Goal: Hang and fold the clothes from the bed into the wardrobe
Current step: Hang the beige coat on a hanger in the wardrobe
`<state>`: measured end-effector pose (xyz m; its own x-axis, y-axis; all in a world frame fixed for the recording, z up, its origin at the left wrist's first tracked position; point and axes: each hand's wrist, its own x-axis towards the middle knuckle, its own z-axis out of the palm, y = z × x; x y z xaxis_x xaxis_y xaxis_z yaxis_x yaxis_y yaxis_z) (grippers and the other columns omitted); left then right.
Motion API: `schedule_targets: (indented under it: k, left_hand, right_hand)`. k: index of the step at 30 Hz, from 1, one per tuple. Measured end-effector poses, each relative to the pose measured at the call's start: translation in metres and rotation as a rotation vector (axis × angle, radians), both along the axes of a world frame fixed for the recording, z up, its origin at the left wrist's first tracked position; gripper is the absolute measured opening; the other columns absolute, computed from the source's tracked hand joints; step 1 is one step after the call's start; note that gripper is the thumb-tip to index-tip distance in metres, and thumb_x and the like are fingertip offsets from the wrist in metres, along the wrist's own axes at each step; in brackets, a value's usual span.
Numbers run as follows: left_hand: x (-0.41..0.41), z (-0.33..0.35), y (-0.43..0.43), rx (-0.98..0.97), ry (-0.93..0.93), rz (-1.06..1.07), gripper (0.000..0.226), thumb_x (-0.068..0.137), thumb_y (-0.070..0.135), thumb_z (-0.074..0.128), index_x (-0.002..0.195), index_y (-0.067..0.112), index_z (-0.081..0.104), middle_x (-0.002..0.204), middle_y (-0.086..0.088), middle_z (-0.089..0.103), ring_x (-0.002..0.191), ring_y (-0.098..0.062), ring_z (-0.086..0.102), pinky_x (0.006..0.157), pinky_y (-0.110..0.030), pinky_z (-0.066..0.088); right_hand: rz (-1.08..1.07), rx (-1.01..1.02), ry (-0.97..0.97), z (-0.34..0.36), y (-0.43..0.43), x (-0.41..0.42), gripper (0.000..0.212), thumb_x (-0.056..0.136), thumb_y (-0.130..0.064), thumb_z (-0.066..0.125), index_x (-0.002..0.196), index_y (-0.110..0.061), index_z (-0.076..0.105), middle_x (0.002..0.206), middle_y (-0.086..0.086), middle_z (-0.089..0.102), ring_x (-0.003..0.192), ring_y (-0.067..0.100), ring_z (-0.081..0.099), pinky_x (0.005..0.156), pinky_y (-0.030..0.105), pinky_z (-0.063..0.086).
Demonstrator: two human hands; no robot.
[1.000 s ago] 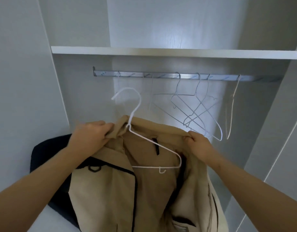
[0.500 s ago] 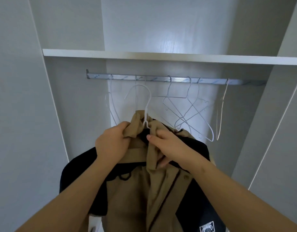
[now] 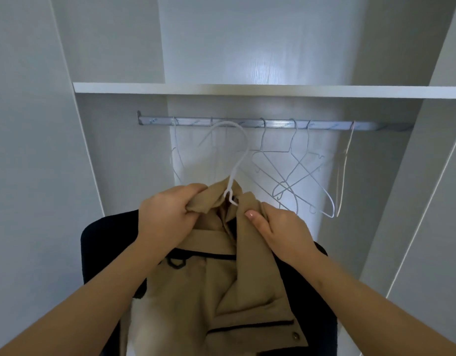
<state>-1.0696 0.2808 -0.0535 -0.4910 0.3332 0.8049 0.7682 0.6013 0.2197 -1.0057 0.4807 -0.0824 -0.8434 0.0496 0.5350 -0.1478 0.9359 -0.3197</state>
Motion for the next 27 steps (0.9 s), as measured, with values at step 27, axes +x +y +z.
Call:
schedule_targets:
  k: [27]
  left_hand:
    - [0.016, -0.008, -0.023, 0.113, -0.573, -0.305, 0.022, 0.090, 0.028, 0.054, 0.080, 0.048, 0.059, 0.076, 0.016, 0.063, 0.065, 0.001, 0.059, 0.059, -0.017, 0.048]
  right_hand:
    - [-0.184, -0.225, 0.022, -0.004, 0.010, -0.012, 0.050, 0.086, -0.061, 0.041, 0.056, -0.020, 0.035, 0.054, -0.006, 0.046, 0.055, 0.006, 0.044, 0.049, 0.026, 0.024]
